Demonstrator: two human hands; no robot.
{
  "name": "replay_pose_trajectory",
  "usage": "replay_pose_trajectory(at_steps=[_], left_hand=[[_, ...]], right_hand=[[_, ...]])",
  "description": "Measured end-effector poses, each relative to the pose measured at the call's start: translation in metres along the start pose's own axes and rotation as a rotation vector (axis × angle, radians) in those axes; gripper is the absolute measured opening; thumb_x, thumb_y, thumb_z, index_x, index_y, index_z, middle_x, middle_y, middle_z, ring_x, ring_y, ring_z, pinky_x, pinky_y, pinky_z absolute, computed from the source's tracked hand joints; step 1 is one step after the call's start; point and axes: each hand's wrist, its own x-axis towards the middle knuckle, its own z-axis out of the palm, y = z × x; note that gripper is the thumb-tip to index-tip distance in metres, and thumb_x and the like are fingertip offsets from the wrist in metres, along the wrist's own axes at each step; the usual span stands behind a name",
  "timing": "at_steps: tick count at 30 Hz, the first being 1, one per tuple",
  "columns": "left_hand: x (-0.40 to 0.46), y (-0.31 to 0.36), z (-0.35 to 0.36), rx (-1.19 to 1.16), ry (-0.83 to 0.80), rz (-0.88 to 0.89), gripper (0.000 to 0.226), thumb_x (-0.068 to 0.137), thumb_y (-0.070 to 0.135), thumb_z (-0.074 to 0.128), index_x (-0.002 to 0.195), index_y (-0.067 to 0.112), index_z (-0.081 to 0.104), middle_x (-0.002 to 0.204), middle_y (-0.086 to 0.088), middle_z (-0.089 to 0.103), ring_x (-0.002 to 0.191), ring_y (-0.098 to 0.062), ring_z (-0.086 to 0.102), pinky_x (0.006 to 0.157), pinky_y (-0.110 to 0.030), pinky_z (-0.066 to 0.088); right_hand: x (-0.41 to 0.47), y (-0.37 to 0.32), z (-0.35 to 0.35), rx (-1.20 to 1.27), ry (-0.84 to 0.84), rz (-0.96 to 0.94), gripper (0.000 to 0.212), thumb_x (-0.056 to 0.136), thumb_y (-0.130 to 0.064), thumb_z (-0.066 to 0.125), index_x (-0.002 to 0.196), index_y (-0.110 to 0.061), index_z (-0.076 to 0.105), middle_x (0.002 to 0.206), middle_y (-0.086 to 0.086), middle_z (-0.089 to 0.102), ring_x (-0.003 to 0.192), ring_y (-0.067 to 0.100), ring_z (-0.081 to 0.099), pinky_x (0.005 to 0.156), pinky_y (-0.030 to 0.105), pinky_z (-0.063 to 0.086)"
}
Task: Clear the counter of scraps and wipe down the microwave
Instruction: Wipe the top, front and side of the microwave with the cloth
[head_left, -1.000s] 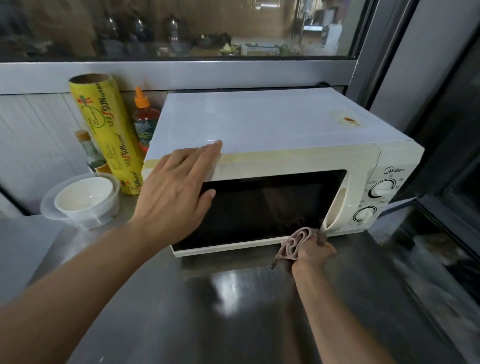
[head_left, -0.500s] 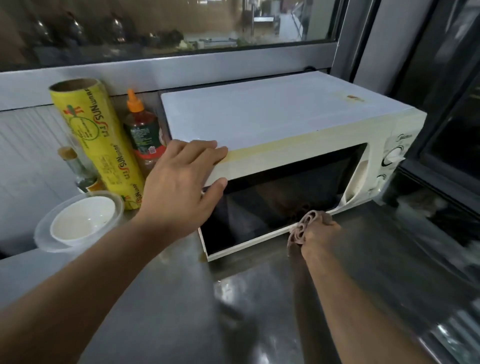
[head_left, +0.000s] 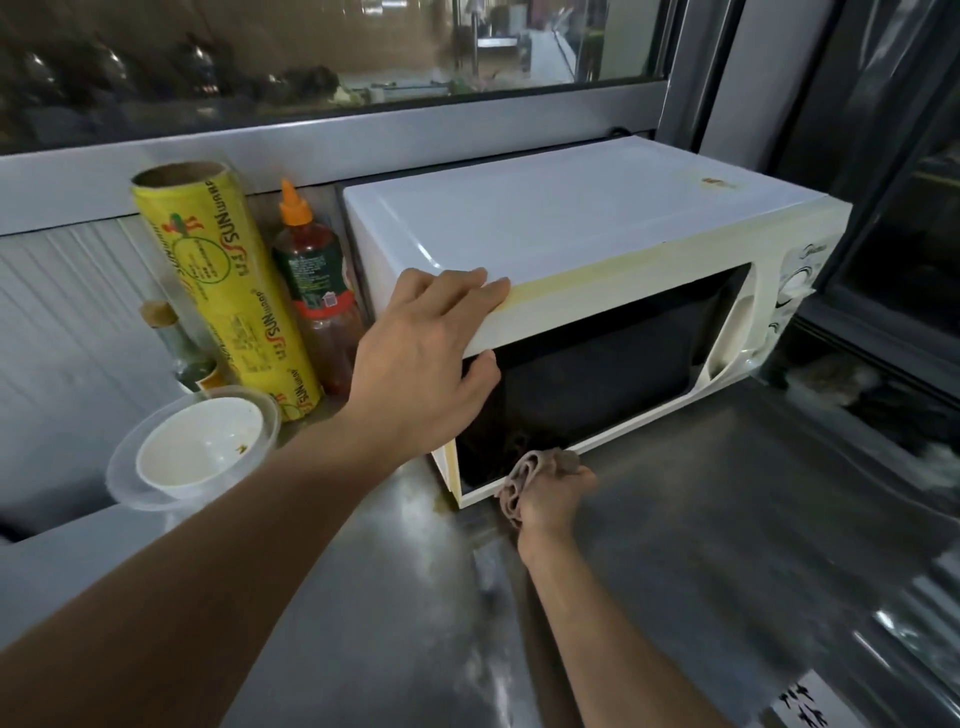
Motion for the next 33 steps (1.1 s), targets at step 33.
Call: replay_pose_trajectory(at_steps=[33], left_hand=[[0.032, 0.011, -0.017, 0.19, -0.203, 0.028, 0.057, 0.08, 0.052, 0.033, 0.123, 0.024, 0.058, 0.124, -0.007, 0.058, 0.11, -0.032, 0.052, 0.091, -0.045, 0.042]], right_hand=[[0.031, -0.179, -0.064, -0.104, 0.201, -0.73, 0.034, 0.088, -0.016, 0.056, 0.118, -0.016, 0.04, 0.122, 0.01, 0.051, 0.113, 0.025, 0.052, 0.102, 0.039, 0.041]])
